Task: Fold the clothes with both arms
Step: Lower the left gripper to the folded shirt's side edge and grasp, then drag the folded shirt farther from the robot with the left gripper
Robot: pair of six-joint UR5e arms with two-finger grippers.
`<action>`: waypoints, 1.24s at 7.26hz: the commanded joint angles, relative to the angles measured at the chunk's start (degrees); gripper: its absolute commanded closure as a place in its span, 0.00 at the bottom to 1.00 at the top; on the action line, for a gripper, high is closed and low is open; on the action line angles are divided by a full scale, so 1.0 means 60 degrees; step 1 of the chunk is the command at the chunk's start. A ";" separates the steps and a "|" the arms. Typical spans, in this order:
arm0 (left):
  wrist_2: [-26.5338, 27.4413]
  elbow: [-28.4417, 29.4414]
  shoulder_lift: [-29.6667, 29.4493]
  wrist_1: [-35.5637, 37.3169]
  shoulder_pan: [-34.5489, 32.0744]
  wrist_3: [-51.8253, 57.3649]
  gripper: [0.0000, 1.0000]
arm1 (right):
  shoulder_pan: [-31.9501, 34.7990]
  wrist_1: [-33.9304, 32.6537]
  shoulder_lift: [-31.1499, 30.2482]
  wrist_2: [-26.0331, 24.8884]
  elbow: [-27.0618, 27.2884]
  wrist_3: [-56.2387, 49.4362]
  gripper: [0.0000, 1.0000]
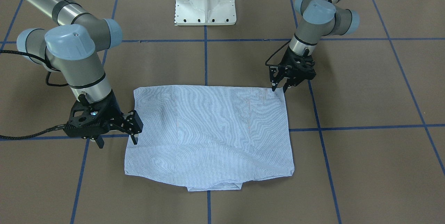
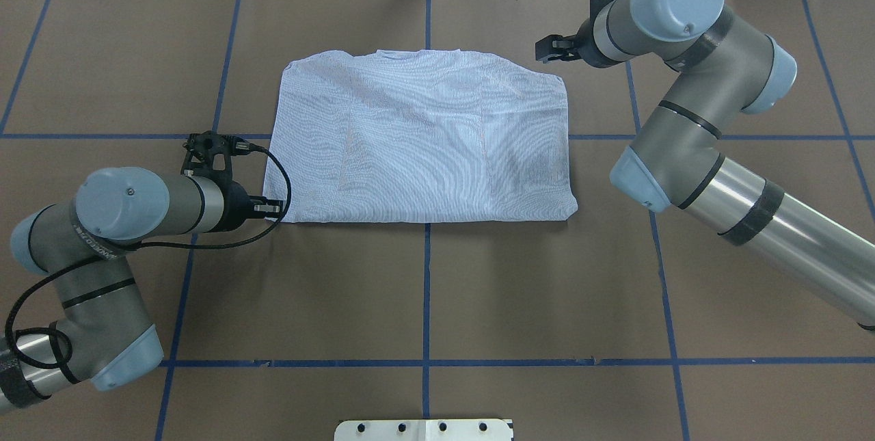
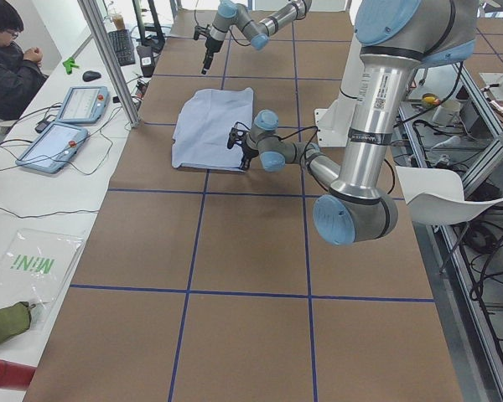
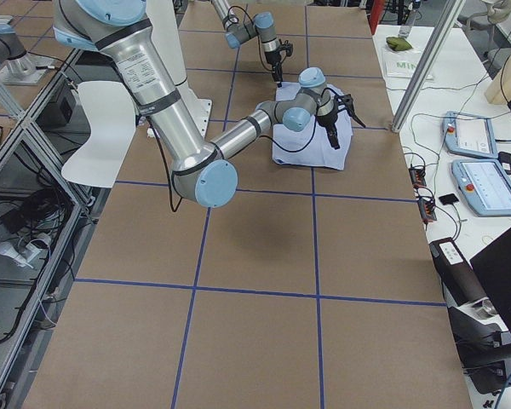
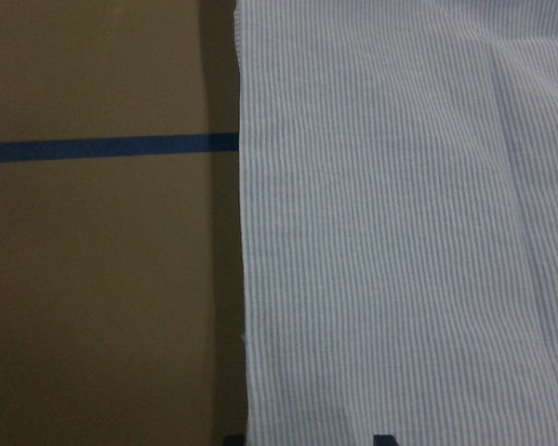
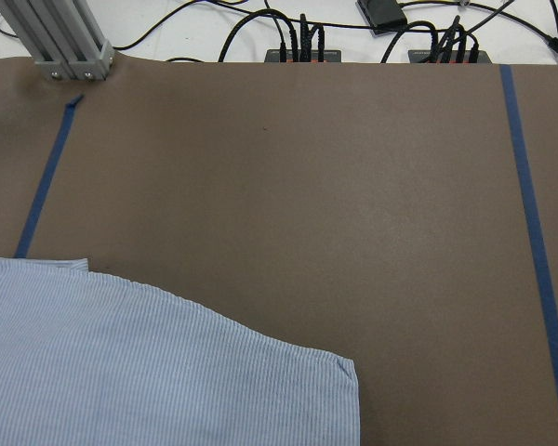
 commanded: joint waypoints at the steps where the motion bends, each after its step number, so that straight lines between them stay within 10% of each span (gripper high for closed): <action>1: 0.0014 0.0002 0.0024 0.0000 0.0041 -0.0013 1.00 | -0.0017 0.0005 0.0000 0.0000 0.0013 -0.0001 0.00; 6: -0.0016 -0.0014 0.0214 0.0131 -0.1227 0.1622 1.00 | -0.0075 0.0034 0.0000 -0.0132 0.0027 0.0072 0.00; 9: -0.0001 0.1766 -0.0891 0.0190 -0.2870 0.2915 1.00 | -0.0149 0.0034 0.0000 -0.0132 0.0027 0.0072 0.00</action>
